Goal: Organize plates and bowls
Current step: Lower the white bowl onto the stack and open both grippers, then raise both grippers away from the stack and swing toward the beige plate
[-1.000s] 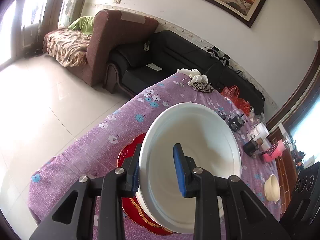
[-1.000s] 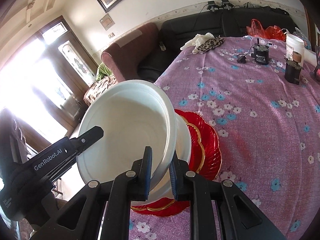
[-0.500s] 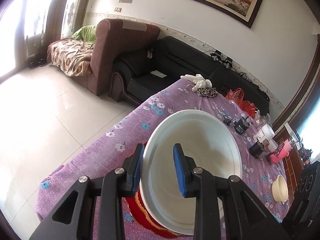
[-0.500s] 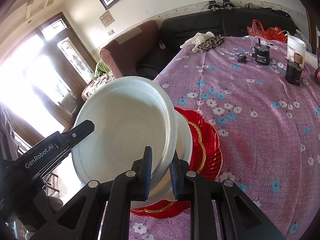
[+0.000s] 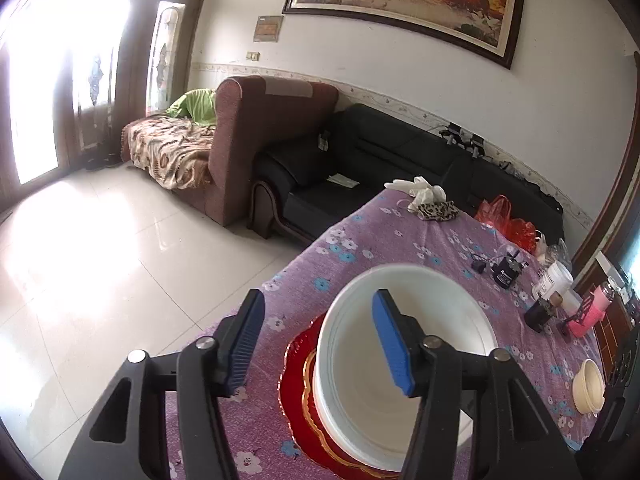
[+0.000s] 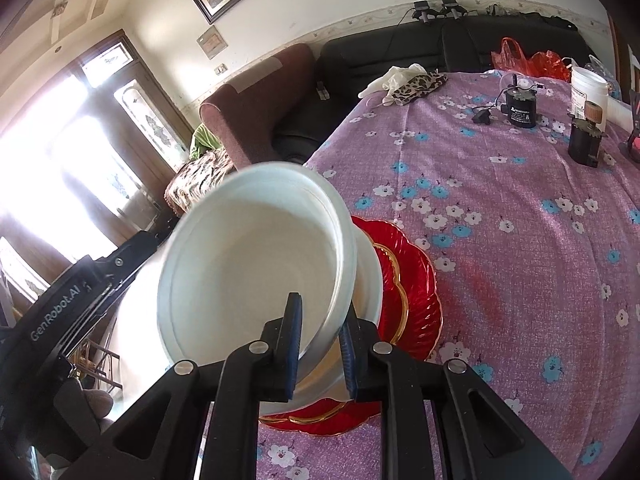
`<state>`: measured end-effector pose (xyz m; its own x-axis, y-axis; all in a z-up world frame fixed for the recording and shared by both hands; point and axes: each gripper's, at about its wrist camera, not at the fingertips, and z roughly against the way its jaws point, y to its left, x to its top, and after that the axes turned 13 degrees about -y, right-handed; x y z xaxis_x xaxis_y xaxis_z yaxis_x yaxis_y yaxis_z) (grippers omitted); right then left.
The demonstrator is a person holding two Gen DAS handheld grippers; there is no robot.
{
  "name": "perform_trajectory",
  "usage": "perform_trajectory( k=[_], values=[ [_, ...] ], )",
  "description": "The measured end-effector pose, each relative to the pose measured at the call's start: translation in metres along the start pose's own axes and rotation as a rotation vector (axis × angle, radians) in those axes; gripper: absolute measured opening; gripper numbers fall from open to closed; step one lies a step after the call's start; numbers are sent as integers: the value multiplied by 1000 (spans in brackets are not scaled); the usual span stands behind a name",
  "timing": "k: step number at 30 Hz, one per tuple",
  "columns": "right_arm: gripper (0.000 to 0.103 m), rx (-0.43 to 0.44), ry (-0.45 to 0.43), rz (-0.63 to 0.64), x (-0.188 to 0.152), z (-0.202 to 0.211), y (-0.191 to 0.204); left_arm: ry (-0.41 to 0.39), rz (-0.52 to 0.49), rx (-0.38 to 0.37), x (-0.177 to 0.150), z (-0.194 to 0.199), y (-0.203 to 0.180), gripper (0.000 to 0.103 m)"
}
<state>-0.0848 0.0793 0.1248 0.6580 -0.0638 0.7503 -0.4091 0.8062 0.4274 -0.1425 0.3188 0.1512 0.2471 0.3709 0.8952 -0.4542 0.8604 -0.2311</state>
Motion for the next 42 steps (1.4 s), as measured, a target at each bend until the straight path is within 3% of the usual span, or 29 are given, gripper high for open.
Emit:
perform_trajectory(
  k=[26,42],
  values=[
    [37,24,-93,-57,2,45,-7,-61,-47,32,6,32,-8,74],
    [44,44,-144,-107,1,79,-29,-119,-118,15,4,64,-43,80]
  ],
)
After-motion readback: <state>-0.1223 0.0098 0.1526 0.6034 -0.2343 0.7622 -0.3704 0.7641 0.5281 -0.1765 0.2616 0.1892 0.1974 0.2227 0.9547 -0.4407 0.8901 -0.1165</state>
